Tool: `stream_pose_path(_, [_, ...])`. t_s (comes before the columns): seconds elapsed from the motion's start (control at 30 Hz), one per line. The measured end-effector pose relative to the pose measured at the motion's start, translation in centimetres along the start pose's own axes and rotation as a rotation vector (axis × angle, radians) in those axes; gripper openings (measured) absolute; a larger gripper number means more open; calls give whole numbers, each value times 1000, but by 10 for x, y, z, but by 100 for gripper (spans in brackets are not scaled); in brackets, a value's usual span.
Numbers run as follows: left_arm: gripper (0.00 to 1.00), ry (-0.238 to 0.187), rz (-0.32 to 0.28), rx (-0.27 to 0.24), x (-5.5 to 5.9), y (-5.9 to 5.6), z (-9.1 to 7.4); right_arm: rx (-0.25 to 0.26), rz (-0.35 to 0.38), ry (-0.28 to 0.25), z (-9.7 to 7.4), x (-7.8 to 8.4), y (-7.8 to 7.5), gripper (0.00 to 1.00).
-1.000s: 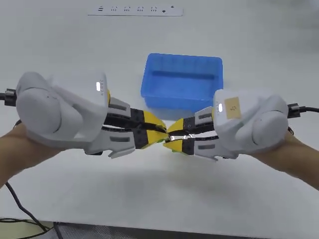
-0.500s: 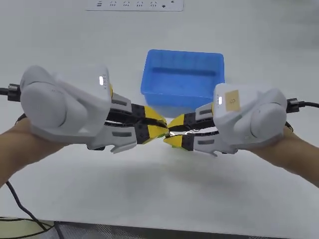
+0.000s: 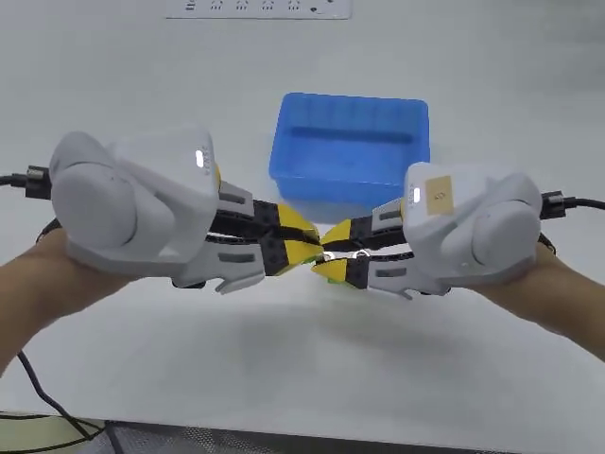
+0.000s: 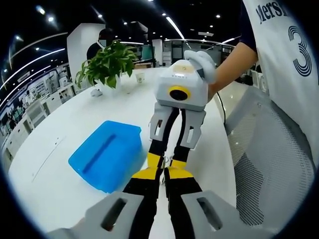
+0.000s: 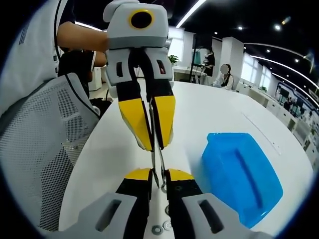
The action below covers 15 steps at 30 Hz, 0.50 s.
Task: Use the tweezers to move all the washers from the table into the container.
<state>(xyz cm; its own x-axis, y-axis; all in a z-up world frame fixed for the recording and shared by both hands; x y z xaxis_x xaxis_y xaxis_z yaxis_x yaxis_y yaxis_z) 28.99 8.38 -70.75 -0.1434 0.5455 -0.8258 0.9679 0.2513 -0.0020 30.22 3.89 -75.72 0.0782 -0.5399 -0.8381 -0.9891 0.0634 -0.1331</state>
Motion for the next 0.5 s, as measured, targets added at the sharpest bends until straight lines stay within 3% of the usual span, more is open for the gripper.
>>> stream_pose_path(0.2, [8, 12, 5, -2, 2, 2, 0, 12, 4, 4, -2, 2, -4, 12])
stream_pose_path(0.5, [8, 4, 17, 2, -5, 5, 3, 22, 12, -6, -3, 0, -6, 12])
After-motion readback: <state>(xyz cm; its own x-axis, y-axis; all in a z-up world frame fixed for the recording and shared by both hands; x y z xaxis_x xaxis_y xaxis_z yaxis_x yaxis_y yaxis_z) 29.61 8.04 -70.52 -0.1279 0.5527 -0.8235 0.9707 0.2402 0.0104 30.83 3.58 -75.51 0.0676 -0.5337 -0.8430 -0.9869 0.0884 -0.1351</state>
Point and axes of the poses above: the centre of the closed fingertips' face, and the gripper's own axes: z roughly forward along the fingers, y roughly to its left, x roughly out of its underside, the point moved 4 cm from there along -z, roughly backward along the fingers, and after that the axes turned 6 degrees about x, right-handed, at the moved point
